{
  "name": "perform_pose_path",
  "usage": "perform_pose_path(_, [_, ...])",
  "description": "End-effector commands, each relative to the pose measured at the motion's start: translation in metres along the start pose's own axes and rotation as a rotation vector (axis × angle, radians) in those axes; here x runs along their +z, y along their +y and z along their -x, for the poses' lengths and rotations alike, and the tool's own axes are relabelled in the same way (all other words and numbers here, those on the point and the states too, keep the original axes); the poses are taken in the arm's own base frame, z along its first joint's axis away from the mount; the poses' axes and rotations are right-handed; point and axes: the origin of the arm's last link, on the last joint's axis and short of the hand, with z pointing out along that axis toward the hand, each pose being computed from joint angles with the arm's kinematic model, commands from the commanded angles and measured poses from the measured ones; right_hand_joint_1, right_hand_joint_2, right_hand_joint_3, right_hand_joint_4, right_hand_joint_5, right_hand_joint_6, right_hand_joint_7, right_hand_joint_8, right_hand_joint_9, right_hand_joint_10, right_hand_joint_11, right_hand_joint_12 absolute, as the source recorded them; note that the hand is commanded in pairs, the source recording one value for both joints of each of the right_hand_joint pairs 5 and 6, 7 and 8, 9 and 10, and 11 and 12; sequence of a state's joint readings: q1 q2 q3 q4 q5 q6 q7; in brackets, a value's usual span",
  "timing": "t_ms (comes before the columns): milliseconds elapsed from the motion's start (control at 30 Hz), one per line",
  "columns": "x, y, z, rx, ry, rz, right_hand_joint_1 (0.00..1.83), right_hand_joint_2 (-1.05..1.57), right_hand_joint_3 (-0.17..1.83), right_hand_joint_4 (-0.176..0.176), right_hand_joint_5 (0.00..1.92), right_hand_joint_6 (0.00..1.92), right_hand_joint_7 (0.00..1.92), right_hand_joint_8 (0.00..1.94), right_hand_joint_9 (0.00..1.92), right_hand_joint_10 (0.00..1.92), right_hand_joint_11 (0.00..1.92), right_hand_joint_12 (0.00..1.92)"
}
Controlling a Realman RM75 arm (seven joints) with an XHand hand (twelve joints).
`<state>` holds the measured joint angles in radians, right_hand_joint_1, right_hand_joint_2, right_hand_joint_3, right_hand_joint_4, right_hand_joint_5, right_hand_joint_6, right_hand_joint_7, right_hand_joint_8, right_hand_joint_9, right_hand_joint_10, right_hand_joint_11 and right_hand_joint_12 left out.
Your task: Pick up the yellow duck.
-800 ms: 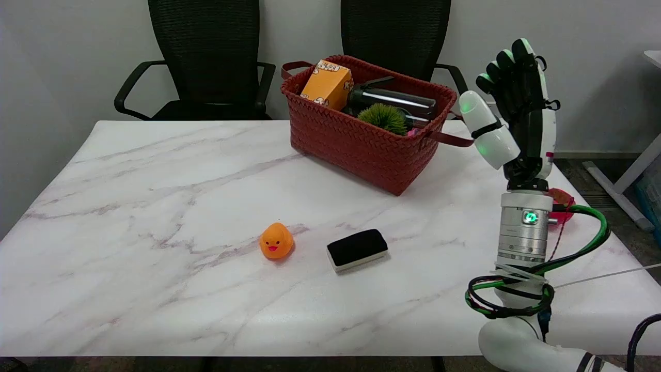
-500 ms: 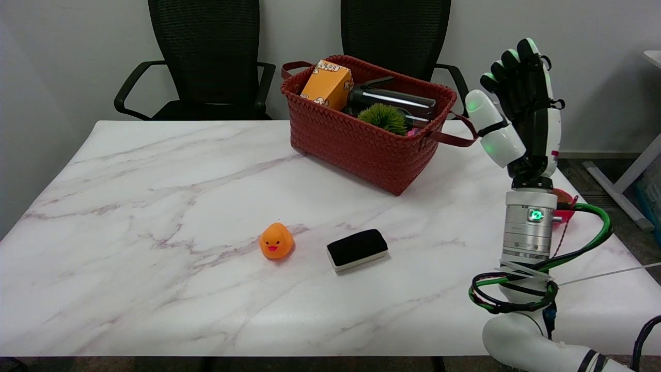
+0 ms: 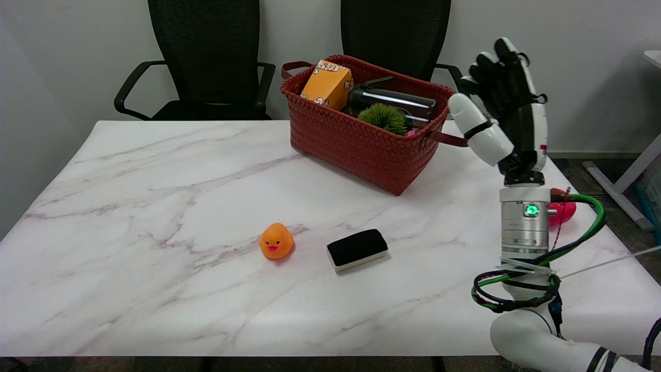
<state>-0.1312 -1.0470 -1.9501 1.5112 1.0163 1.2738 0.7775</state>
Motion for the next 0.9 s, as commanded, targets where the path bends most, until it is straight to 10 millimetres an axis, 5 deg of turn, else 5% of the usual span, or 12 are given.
perform_pose_path(33, [0.018, 0.001, 0.069, -0.034, -0.398, 0.15, 0.93, 0.92, 0.11, 0.0, 0.2, 0.2, 0.37, 0.37, 0.42, 0.42, 0.55, 0.55])
perform_pose_path(333, [0.003, 0.026, 0.124, -0.157, -0.528, 0.237, 0.92, 0.97, 0.09, 0.0, 0.21, 0.21, 0.39, 0.39, 0.44, 0.44, 0.57, 0.57])
perform_pose_path(700, [-0.005, 0.031, 0.149, -0.468, -0.64, 0.162, 1.01, 0.86, 0.09, 0.0, 0.17, 0.17, 0.35, 0.35, 0.44, 0.44, 0.55, 0.55])
perform_pose_path(900, [-0.014, 0.032, 0.163, -0.631, -0.695, 0.099, 1.05, 0.84, 0.09, 0.0, 0.25, 0.25, 0.44, 0.44, 0.54, 0.54, 0.85, 0.85])
